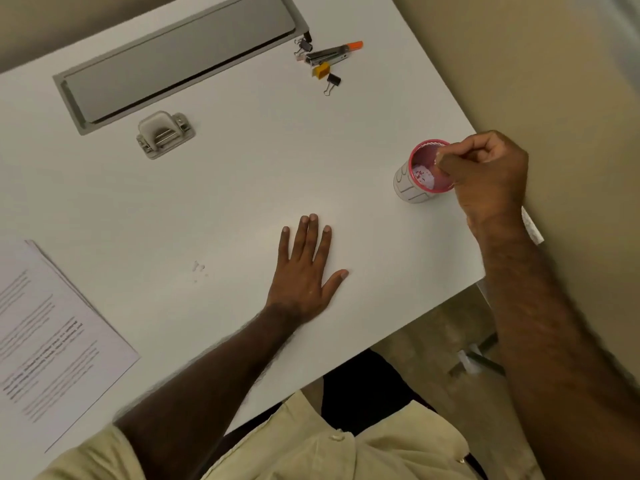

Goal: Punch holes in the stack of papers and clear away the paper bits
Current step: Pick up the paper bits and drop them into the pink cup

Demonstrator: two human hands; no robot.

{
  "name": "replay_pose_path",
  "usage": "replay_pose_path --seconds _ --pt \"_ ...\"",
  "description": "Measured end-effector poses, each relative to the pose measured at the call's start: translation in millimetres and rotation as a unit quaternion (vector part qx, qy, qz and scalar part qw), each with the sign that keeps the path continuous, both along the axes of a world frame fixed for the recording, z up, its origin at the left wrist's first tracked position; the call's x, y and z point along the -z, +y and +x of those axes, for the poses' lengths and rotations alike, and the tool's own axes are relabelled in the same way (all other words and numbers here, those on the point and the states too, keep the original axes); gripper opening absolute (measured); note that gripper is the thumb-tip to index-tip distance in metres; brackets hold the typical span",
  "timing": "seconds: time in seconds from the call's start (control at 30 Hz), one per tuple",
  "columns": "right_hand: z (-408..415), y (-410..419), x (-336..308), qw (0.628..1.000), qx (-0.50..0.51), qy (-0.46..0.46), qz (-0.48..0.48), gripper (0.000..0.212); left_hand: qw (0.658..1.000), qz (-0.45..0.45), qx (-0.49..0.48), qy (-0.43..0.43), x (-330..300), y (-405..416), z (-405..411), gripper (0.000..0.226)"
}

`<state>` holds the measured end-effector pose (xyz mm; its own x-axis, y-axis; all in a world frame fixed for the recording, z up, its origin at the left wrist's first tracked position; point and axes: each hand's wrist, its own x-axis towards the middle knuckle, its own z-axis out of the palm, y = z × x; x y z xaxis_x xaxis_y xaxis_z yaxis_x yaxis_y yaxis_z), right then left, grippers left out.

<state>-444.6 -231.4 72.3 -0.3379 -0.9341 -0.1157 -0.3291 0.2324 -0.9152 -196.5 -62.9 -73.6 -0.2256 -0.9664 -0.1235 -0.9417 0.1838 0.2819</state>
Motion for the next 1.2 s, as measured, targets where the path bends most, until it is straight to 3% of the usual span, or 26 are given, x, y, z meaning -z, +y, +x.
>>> replay_pose_path --seconds 0.17,0.3,0.47,1.2 --pt "-7.6 -6.1 7.6 0.985 -0.039 0.167 -0.035 0.021 1.000 0.002 0.001 -0.001 0.1 0.2 0.0 0.083" --pt "-8.8 -7.1 10.3 0.968 -0.065 0.236 -0.051 0.015 1.000 0.001 0.001 -0.002 -0.1 0.5 0.4 0.082" --pt "-9.0 -6.2 8.8 0.960 -0.083 0.262 -0.051 0.022 1.000 0.006 0.001 -0.004 0.8 0.1 0.4 0.081" --pt "-1.7 -3.8 7.8 0.948 -0.115 0.291 -0.060 0.013 1.000 0.013 0.001 -0.011 -0.6 -0.2 -0.1 0.081"
